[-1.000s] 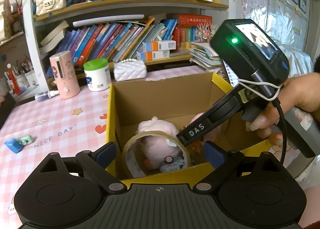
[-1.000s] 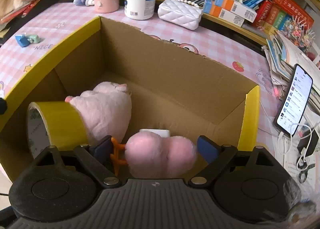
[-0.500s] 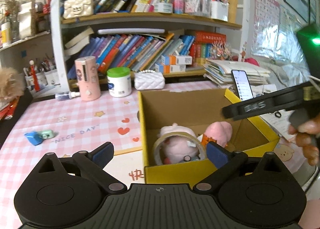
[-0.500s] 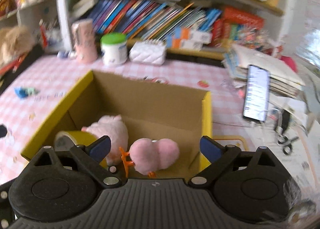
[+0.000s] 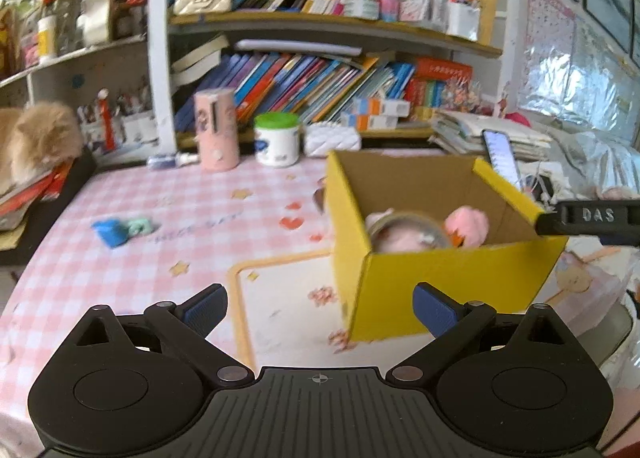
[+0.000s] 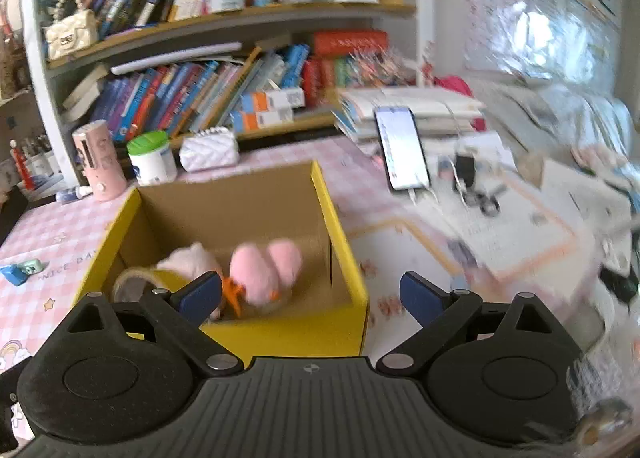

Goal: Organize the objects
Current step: 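Open both tools to release the items and lift out of the box, then move both open tools toward the blue cap and mint-green stapler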

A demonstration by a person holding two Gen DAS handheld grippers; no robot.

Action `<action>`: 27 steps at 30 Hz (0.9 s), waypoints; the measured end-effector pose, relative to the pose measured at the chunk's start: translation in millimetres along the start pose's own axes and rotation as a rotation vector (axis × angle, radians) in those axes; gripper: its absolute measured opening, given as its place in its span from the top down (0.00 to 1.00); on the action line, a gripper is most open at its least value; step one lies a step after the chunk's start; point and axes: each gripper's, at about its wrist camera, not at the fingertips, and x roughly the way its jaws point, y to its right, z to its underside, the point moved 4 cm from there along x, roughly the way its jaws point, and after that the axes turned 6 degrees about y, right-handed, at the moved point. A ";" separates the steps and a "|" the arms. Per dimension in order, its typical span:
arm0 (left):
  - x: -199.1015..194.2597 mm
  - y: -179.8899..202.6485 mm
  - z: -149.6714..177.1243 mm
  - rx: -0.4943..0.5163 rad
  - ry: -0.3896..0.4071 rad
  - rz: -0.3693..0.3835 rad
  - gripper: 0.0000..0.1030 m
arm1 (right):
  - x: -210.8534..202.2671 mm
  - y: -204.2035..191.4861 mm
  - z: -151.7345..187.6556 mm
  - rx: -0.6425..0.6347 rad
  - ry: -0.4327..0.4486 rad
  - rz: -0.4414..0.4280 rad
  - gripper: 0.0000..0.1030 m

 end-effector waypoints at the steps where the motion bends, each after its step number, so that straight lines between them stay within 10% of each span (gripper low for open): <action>1: -1.7 -5.2 4.0 -0.003 -0.010 -0.007 0.03 | -3.0 -3.3 8.5 0.008 -0.011 0.015 0.07; 27: -64.2 -94.5 71.6 -0.032 -0.169 -0.110 0.03 | -46.7 -123.8 120.7 -0.144 -0.249 -0.079 0.07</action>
